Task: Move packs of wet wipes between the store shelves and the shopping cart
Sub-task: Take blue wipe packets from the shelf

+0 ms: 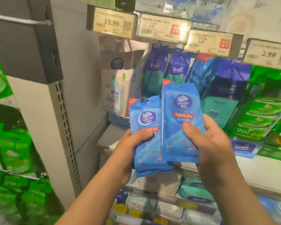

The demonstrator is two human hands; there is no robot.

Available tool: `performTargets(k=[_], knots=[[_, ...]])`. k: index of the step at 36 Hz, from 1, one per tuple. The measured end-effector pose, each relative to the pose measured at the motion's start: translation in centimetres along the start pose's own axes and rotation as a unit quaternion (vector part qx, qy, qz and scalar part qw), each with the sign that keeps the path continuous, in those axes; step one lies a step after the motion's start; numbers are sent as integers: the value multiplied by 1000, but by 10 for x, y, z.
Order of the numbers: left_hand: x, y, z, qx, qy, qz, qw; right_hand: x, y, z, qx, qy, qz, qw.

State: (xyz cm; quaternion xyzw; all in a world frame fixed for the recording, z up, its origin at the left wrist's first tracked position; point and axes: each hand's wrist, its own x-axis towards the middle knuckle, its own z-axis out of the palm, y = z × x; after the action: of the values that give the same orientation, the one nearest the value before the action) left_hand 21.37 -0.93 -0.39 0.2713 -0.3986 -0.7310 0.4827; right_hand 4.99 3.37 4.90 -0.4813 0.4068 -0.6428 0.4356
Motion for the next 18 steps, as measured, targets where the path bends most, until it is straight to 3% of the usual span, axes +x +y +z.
performTargets(k=[11, 18], knots=[[-34, -33, 3, 20, 21, -40, 999, -38, 39, 0, -43, -48, 82, 995], [-56, -39, 7, 55, 34, 2, 998, -58, 54, 8, -12, -38, 126, 991]])
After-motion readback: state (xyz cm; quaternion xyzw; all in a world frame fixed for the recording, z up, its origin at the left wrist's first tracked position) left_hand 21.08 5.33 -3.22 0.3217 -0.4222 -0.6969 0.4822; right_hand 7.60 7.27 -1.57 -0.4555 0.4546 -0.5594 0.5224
